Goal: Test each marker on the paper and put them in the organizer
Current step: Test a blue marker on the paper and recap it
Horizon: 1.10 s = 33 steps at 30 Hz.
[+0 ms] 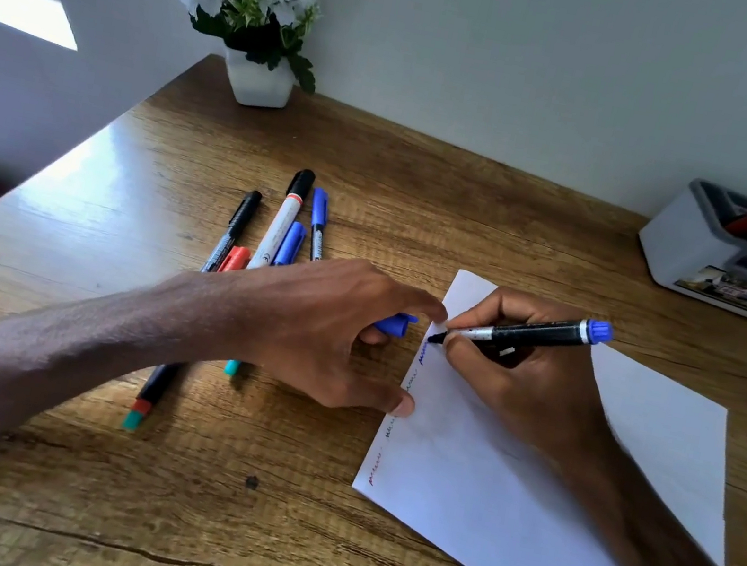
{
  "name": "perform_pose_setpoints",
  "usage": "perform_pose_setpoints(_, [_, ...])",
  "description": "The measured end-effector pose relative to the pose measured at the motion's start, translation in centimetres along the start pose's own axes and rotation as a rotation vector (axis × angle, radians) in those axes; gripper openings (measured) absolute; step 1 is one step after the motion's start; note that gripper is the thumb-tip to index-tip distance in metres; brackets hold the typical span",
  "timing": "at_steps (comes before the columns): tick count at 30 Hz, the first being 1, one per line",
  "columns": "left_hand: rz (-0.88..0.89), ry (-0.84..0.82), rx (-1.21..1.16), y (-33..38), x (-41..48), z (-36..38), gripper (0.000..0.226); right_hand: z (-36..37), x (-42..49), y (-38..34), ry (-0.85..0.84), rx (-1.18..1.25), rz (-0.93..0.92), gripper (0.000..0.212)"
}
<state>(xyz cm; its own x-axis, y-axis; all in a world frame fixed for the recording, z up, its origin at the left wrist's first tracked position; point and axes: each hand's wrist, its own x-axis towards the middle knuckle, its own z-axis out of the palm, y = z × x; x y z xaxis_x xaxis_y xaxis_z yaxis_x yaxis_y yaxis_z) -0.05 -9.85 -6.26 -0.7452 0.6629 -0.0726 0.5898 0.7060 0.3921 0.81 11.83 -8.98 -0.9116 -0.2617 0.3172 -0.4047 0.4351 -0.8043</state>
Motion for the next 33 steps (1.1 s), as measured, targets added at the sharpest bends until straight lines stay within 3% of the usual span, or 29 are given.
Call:
perform_pose_setpoints(8, [-0.012, 0.015, -0.089, -0.7, -0.1, -0.2, 0.086, -0.1, 0.0, 0.0, 0.068, 0.089, 0.071, 0.015])
perform_pose_setpoints(13, [-0.012, 0.178, -0.194, -1.2, -0.5, -0.4, 0.043, -0.8, 0.2, -0.3, 0.193, 0.406, 0.129, 0.006])
perform_pose_setpoints(17, [-0.015, 0.29, -0.266, -1.1, -0.4, -0.5, 0.04, -1.3, 0.3, -0.5, 0.093, 0.484, 0.089, 0.015])
perform_pose_setpoints(22, [-0.017, 0.296, -0.277, -1.0, -0.3, -0.5, 0.029, -1.3, 0.3, -0.7, 0.01, 0.564, 0.045, 0.031])
perform_pose_setpoints(33, [0.111, 0.278, -0.264, -0.5, -0.3, -0.6, 0.027, -1.1, 0.2, -0.8, -0.019, 0.539, 0.043, 0.025])
